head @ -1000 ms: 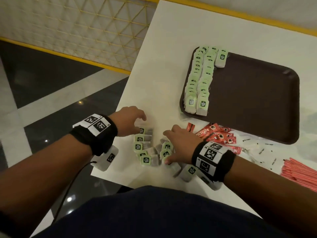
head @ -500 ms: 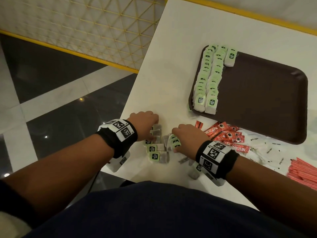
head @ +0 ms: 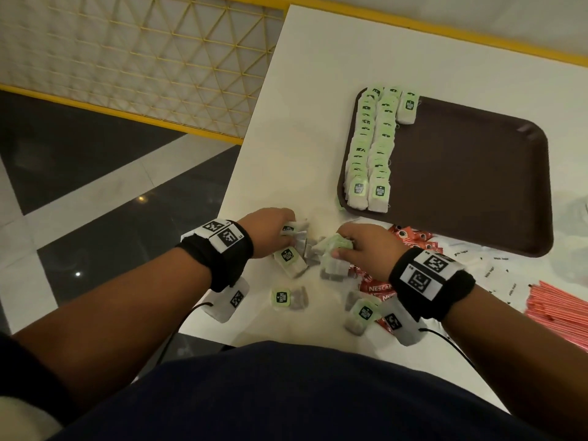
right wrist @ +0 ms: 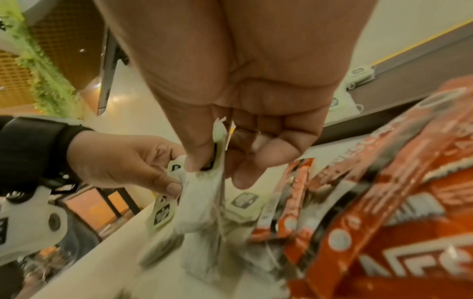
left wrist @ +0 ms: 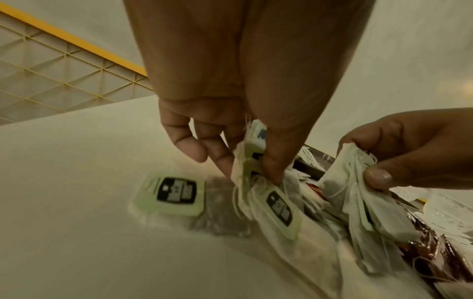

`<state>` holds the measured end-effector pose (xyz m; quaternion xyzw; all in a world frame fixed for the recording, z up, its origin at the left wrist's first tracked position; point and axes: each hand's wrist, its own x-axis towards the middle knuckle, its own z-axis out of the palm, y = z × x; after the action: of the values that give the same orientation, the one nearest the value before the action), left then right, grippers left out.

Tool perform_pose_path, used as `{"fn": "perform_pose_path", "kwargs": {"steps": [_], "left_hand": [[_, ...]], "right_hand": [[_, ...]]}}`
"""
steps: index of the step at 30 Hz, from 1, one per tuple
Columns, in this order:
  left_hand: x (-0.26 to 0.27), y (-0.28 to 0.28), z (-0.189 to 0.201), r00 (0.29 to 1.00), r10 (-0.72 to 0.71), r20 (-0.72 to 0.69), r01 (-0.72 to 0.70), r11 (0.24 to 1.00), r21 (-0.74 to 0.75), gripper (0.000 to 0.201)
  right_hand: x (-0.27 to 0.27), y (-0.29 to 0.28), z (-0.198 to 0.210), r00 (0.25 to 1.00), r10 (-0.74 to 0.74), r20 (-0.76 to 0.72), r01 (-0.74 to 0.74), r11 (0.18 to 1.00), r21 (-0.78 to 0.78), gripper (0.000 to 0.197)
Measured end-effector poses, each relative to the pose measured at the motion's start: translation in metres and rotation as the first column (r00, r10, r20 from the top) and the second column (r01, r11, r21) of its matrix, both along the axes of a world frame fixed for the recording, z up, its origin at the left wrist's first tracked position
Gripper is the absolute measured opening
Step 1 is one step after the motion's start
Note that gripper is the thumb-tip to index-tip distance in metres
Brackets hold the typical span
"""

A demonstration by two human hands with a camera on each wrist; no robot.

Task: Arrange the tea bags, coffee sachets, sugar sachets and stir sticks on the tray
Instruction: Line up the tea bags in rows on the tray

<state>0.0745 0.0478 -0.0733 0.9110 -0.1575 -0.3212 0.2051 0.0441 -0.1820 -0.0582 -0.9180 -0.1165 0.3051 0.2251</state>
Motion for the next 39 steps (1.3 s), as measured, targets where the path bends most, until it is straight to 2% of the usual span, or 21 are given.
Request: {"fn": "perform_pose_path", "kwargs": {"steps": [2, 4, 5, 8, 13, 16, 19, 22, 25, 27, 29, 33, 34, 36, 39], "left_hand": [[0.005, 0.0, 0.003, 1.0, -0.012, 0.016, 0.013, 1.0, -0.019, 0.022], [0.012, 0.0, 0.007, 0.999, -0.018, 0.047, 0.021, 0.998, -0.052, 0.022], [0.016, -0.001, 0.009, 0.998, -0.006, 0.059, 0.01, 0.997, -0.074, 0.023], [0.027, -0.005, 0.021, 0.996, 0.062, 0.067, -0.051, 0.985, -0.163, 0.025], [0.046, -0.024, 0.04, 0.987, 0.151, -0.052, -0.16, 0.915, -0.371, 0.022], [0.054, -0.04, 0.045, 0.984, 0.166, -0.063, -0.176, 0.885, -0.43, 0.016], [0.06, -0.061, 0.049, 0.98, 0.171, -0.1, -0.198, 0.84, -0.506, 0.013], [0.066, -0.077, 0.047, 0.949, 0.208, -0.237, -0.309, 0.76, -0.571, 0.009], [0.073, -0.092, 0.045, 0.834, 0.204, -0.512, -0.522, 0.591, -0.615, 0.012], [0.077, -0.101, 0.046, 0.757, 0.172, -0.631, -0.624, 0.481, -0.617, 0.016], [0.082, -0.11, 0.045, 0.706, 0.163, -0.689, -0.684, 0.409, -0.604, 0.022], [0.093, -0.127, 0.042, 0.628, 0.135, -0.766, -0.76, 0.317, -0.567, 0.035], [0.094, -0.131, 0.043, 0.637, 0.13, -0.76, -0.753, 0.318, -0.577, 0.037], [0.098, -0.138, 0.042, 0.697, 0.152, -0.701, -0.698, 0.368, -0.614, 0.042], [0.105, -0.146, 0.037, 0.746, 0.176, -0.642, -0.647, 0.419, -0.637, 0.049]], "right_hand": [[0.003, -0.006, 0.0, 0.998, -0.066, -0.006, 0.066, 0.995, 0.069, 0.027], [0.006, -0.012, 0.001, 0.991, -0.13, -0.02, 0.132, 0.981, 0.145, 0.014], [0.007, -0.015, 0.002, 0.987, -0.161, -0.025, 0.163, 0.971, 0.176, 0.014], [0.012, -0.023, 0.01, 0.957, -0.255, -0.135, 0.285, 0.913, 0.292, 0.016], [0.022, -0.035, 0.035, 0.915, -0.219, -0.338, 0.367, 0.8, 0.475, 0.022], [0.032, -0.042, 0.046, 0.918, -0.186, -0.35, 0.355, 0.778, 0.518, 0.028], [0.044, -0.047, 0.051, 0.925, -0.264, -0.275, 0.373, 0.771, 0.516, 0.023], [0.06, -0.054, 0.048, 0.909, -0.376, -0.179, 0.415, 0.78, 0.468, 0.022], [0.074, -0.063, 0.046, 0.883, -0.45, -0.133, 0.456, 0.756, 0.471, 0.033], [0.084, -0.068, 0.046, 0.867, -0.486, -0.113, 0.474, 0.733, 0.488, 0.037], [0.093, -0.074, 0.045, 0.859, -0.506, -0.073, 0.473, 0.732, 0.491, 0.037], [0.108, -0.082, 0.043, 0.851, -0.525, 0.006, 0.462, 0.754, 0.467, 0.038], [0.112, -0.084, 0.043, 0.847, -0.532, 0.016, 0.464, 0.753, 0.468, 0.037], [0.119, -0.088, 0.042, 0.838, -0.545, 0.032, 0.469, 0.747, 0.471, 0.035], [0.127, -0.095, 0.041, 0.802, -0.597, 0.019, 0.508, 0.698, 0.505, 0.037]]}}
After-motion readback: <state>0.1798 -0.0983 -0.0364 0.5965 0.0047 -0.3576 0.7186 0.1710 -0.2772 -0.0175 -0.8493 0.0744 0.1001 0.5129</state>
